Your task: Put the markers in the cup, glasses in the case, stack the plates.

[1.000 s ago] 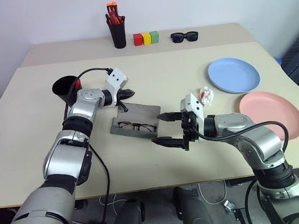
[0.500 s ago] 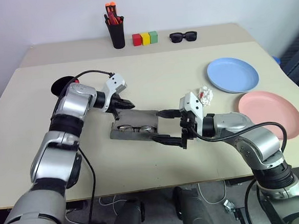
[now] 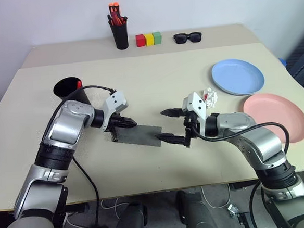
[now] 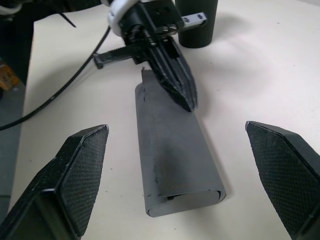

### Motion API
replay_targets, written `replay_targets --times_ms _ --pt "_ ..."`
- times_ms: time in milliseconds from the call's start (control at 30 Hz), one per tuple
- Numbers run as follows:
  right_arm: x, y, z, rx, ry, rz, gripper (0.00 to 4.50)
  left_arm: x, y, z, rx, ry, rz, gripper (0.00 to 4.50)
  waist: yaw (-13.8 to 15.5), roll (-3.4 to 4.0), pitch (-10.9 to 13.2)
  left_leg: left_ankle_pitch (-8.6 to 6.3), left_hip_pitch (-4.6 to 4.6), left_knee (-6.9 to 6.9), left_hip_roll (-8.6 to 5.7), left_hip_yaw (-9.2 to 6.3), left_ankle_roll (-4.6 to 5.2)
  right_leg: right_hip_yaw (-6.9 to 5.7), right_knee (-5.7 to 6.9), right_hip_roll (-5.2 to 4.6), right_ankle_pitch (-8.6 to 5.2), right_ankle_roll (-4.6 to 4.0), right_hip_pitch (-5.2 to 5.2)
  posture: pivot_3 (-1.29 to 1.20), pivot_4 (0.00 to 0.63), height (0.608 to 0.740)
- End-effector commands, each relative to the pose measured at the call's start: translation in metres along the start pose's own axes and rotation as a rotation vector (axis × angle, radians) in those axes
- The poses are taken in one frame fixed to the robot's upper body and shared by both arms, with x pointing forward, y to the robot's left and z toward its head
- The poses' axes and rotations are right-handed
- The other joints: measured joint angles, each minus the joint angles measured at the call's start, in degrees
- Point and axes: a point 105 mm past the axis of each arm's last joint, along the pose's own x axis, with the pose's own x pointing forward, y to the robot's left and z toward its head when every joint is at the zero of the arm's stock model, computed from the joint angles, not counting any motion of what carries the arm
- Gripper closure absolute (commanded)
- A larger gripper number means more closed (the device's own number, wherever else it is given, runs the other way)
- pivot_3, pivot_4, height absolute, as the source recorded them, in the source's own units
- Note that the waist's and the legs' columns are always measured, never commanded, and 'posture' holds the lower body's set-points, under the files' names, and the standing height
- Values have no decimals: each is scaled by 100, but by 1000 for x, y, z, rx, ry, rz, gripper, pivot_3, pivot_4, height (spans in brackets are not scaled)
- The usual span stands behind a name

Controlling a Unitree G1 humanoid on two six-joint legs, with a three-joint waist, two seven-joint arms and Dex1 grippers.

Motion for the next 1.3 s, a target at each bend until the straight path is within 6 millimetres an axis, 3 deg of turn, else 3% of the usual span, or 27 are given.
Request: replay_targets --times_ms 33,67,167,267,400,500,600,667,933,1033,1133,1300 --pt "0 -6 14 -52 -50 -32 0 -14 16 31 70 -173 133 4480 17 0 0 0 -1 0 0 -1 0 0 -1 0 0 0 0 0 150 740" --pt "-1 -11 16 -47 -59 -52 0 -17 20 42 62 -245 160 4480 19 0 0 1 -1 1 0 -1 -1 0 -1 0 0 0 0 0 150 740" --pt "-11 -30 21 -33 -89 -129 0 -29 25 64 20 -399 179 3659 19 0 0 1 -1 3 0 -1 -2 0 -1 -1 1 0 0 0 150 740" --pt "-32 -53 23 -2 -97 -246 0 -38 24 76 31 -497 156 2184 17 0 0 1 -2 2 -1 -1 -2 0 -2 -1 1 -1 -1 0 150 740" --pt "-78 -81 13 62 -54 -441 0 -48 14 79 44 -580 83 41 30 0 0 1 -3 1 -1 0 -2 0 -3 -2 1 -1 0 0 150 740" --pt "-120 -89 2 45 35 -583 0 -55 6 76 54 -615 36 41 36 0 0 1 -3 0 -3 0 -1 0 -4 -4 1 -1 1 0 150 740" --pt "-166 -100 -21 73 201 -781 0 -62 -1 75 79 -660 -15 41 29 0 0 0 -4 0 -3 4 0 0 -6 -4 1 -1 1 0 150 740" --pt "-184 -98 -32 92 278 -846 0 -64 -5 71 88 -665 -48 41 21 0 0 0 -2 0 -2 5 0 1 -4 -4 1 -2 2 0 150 740" --pt "-202 -73 -84 224 452 -920 0 -69 -13 56 42 -630 -156 41 16 1 -1 0 7 2 0 12 1 6 -5 -3 0 -1 10 0 150 740" --pt "-210 -73 -102 258 522 -967 0 -71 -15 57 78 -623 -151 41 19 1 -1 0 8 3 0 13 1 7 -5 -3 0 -1 11 0 150 740" --pt "-229 -80 -113 245 611 -1045 1333 -72 -16 56 98 -616 -143 0 22 -1 -2 0 11 4 0 13 1 7 -7 -3 0 -1 16 0 150 740" --pt "-232 -89 -103 251 598 -1062 3840 -73 -15 52 88 -607 -127 0 26 -1 -2 0 13 6 0 12 1 6 -10 -3 0 -1 21 0 150 740"
